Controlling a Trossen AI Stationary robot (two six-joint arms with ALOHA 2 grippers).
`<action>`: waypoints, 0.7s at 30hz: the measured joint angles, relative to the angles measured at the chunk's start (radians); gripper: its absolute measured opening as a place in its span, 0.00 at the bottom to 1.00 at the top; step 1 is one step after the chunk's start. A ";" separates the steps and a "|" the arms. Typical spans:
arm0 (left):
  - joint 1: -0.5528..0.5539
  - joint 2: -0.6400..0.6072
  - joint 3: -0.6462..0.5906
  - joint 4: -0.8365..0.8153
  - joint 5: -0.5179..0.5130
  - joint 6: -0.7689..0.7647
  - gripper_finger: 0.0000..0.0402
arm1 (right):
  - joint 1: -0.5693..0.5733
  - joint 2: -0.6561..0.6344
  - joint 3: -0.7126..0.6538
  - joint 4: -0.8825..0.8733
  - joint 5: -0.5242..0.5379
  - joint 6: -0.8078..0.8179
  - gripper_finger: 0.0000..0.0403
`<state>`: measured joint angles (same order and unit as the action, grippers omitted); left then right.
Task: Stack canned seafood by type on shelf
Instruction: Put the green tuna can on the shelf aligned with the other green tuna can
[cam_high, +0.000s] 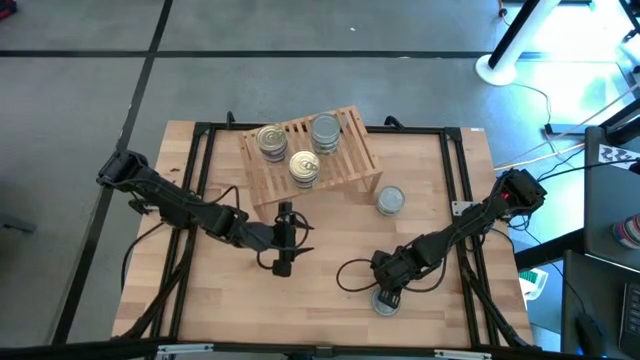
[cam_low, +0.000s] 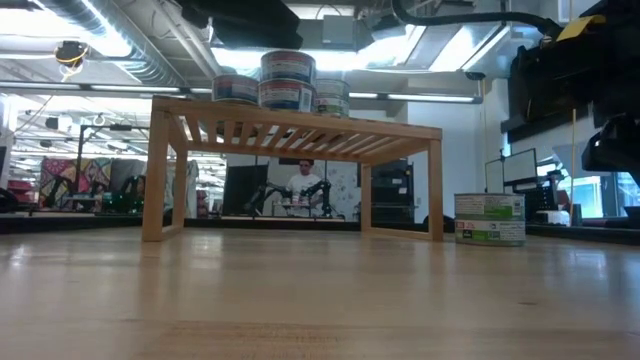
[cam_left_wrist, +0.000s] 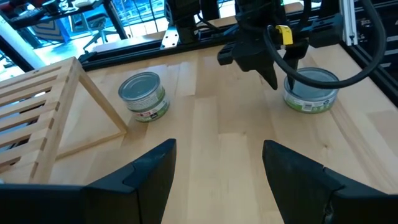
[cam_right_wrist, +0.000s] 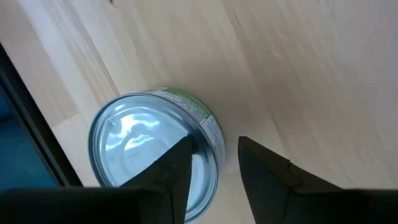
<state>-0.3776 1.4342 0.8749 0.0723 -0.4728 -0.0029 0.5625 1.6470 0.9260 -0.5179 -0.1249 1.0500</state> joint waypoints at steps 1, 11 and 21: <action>-0.003 0.000 0.000 0.000 0.000 0.000 0.59 | 0.000 0.000 0.000 0.000 0.000 0.000 0.33; -0.002 0.000 0.000 0.000 0.000 0.001 0.59 | 0.000 0.000 0.000 0.003 0.000 -0.003 0.23; -0.002 0.000 0.000 0.000 -0.001 0.002 0.59 | 0.000 0.001 -0.001 0.029 0.004 -0.008 0.02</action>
<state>-0.3801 1.4342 0.8749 0.0723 -0.4740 -0.0013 0.5625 1.6483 0.9253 -0.4893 -0.1206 1.0421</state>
